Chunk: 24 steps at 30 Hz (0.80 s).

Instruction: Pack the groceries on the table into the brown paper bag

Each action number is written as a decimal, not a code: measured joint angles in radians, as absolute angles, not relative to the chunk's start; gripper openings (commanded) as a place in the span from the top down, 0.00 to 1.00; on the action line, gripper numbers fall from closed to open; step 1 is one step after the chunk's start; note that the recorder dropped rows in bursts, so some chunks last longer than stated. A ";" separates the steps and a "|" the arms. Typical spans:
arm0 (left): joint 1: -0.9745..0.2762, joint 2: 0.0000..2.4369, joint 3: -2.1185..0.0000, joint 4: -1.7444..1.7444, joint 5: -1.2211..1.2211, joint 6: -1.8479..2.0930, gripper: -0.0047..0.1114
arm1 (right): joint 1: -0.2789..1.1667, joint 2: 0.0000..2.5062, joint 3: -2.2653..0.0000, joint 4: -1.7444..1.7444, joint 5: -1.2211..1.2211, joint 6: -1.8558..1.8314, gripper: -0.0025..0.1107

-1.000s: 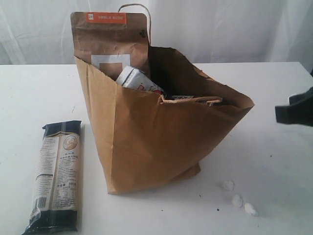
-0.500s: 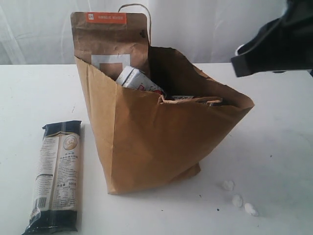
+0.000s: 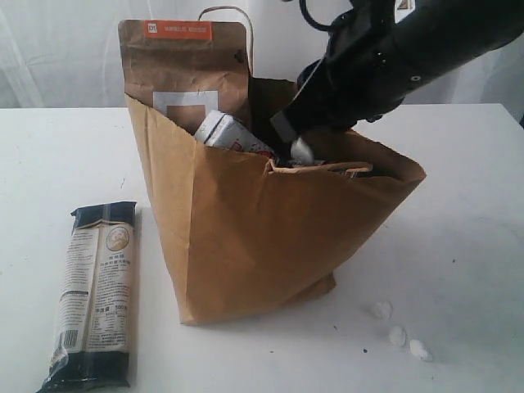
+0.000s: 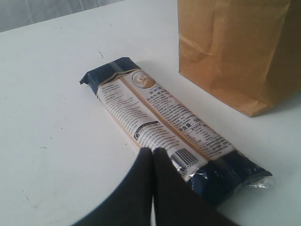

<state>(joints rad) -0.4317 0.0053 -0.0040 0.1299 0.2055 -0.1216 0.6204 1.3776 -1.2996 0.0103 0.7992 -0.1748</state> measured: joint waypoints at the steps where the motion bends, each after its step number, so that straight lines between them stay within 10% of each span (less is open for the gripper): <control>1: -0.432 0.005 -0.004 0.130 0.205 -0.122 0.96 | 0.620 1.386 -1.304 0.010 0.802 -0.175 0.42; 24: -0.432 0.005 -0.004 0.130 0.205 -0.122 0.96 | 0.620 0.953 -1.138 -0.222 0.942 0.029 0.49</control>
<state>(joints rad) -0.4317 0.0053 -0.0040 0.1299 0.2055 -0.1216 0.6204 0.9526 -1.1380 -0.2217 0.9416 0.0286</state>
